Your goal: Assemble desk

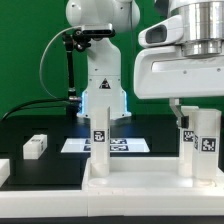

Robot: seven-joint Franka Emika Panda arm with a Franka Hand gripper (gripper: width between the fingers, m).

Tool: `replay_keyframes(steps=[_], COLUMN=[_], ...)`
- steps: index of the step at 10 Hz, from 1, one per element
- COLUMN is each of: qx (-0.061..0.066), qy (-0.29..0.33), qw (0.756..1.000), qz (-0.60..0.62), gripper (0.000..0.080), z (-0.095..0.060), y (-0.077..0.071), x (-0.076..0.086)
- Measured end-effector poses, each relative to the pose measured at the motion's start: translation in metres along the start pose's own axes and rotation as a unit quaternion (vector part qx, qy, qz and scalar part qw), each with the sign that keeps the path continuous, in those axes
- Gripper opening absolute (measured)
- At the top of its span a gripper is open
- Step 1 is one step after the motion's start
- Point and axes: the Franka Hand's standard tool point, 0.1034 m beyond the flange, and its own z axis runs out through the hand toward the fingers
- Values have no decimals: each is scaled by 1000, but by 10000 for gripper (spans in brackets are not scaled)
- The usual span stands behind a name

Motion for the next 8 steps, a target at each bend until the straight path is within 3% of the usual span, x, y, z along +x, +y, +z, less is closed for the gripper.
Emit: replay_keyframes(steps=[1, 4, 6, 7, 8], qx=[0, -2, -3, 11, 19], qy=[0, 0, -5, -16, -24], qw=[998, 979, 930, 875, 838], qz=[58, 205, 368, 484, 545], gripper=[289, 290, 290, 290, 290], z=[0, 1, 2, 2, 3], y=[0, 3, 4, 3, 3], x=[0, 1, -1, -4, -4])
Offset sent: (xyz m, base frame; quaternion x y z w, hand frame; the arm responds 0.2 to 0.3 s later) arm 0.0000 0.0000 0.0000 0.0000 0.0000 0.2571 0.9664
